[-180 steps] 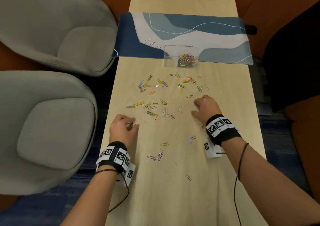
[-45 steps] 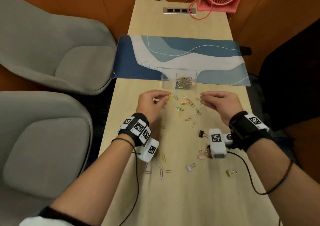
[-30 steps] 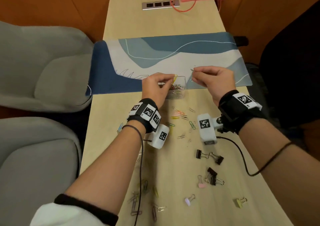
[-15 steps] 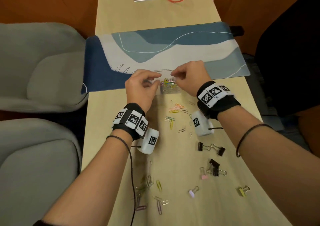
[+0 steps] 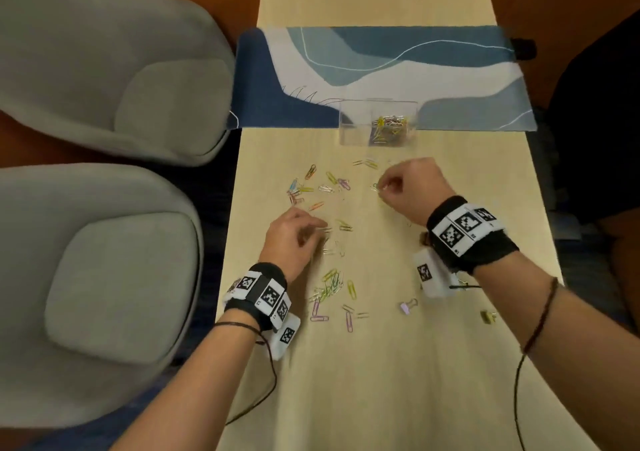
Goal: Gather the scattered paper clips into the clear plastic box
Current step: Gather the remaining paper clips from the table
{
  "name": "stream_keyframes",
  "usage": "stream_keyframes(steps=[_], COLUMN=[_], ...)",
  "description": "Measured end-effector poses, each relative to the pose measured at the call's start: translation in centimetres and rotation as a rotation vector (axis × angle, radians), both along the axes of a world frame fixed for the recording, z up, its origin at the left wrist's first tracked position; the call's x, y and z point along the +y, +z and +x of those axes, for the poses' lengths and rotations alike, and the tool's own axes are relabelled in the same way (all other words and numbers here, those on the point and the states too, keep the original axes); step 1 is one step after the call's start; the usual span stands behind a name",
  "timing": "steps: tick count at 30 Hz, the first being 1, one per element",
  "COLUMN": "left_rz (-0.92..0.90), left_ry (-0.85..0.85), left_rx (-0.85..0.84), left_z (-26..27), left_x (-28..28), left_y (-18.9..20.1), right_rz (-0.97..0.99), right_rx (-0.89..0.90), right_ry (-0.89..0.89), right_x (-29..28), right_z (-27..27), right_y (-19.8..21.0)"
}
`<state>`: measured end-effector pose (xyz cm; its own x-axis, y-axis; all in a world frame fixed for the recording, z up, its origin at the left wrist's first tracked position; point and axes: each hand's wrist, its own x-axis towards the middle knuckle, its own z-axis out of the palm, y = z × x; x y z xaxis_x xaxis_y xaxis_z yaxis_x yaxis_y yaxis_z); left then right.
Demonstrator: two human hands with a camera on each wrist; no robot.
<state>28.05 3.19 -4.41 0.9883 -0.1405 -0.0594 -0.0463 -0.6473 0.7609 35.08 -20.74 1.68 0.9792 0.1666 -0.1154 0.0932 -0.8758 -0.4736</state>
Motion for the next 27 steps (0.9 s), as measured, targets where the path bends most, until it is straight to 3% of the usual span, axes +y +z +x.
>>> stream_keyframes(steps=[4, 7, 10, 14, 17, 27], left_rz=[0.102, 0.112, 0.152, 0.189, 0.234, 0.299], left_ry=[-0.057, -0.121, -0.17, -0.117, -0.086, -0.039], left_rx=[0.149, 0.197, 0.13, -0.033, -0.091, -0.019], left_z=[-6.5, -9.3, -10.2, -10.4, -10.1, -9.6], left_x=[0.7, 1.0, 0.4, -0.9, -1.5, -0.2], left_y=[-0.4, -0.9, -1.3, -2.1, -2.2, -1.2], right_rz=[0.006, 0.055, 0.155, 0.226, 0.2, -0.093], right_rx=[0.291, 0.324, 0.288, 0.162, 0.149, 0.092], right_ry=[0.024, 0.014, -0.077, -0.228, -0.242, 0.037], right_x=[1.5, 2.9, 4.1, 5.6, 6.5, 8.6], right_z=[-10.6, -16.5, -19.5, -19.5, -18.5, -16.9], right_y=[-2.9, -4.4, -5.7, -6.7, -6.8, -6.1])
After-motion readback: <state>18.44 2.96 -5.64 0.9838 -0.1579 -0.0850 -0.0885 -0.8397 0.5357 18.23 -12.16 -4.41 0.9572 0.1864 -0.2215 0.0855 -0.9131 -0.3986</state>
